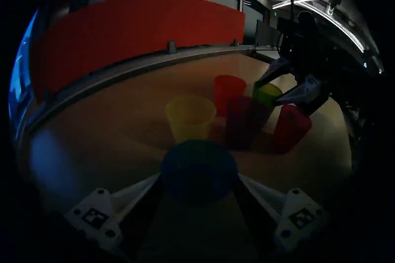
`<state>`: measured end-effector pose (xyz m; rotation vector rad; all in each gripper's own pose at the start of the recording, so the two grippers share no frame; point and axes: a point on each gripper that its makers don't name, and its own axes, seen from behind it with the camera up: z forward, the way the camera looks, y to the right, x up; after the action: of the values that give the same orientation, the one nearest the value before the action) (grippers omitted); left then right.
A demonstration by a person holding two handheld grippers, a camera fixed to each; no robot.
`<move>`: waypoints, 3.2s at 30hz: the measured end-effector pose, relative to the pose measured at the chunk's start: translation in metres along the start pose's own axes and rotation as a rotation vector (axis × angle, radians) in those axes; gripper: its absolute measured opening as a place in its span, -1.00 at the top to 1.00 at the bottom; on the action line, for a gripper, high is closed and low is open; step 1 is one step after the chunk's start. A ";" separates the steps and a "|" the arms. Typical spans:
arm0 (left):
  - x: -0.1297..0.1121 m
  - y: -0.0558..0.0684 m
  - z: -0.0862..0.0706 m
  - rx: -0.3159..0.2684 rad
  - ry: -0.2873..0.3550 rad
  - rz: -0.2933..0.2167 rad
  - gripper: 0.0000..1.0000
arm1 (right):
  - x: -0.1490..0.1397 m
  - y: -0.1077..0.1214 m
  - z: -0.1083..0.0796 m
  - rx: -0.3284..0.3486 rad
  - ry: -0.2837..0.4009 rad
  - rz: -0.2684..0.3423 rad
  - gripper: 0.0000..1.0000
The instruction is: Pour water
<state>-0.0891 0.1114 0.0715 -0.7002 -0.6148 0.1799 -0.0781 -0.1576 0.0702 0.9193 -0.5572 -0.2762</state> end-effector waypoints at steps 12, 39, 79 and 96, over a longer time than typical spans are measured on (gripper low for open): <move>0.002 -0.001 0.001 0.006 0.002 -0.010 -0.71 | -0.002 0.003 0.004 -0.018 -0.002 -0.011 -0.91; 0.080 0.019 -0.072 0.065 0.216 -0.005 -0.71 | 0.067 -0.021 -0.070 -0.099 0.198 -0.025 -0.89; 0.155 0.075 -0.124 0.012 0.461 -0.005 -0.71 | 0.161 -0.055 -0.141 -0.211 0.497 -0.026 -0.87; 0.164 0.085 -0.138 0.019 0.486 0.033 -0.71 | 0.165 -0.069 -0.146 -0.197 0.487 -0.064 -0.87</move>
<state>0.1282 0.1579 0.0110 -0.7041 -0.1368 0.0410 0.1410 -0.1748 -0.0007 0.7765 -0.0500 -0.1523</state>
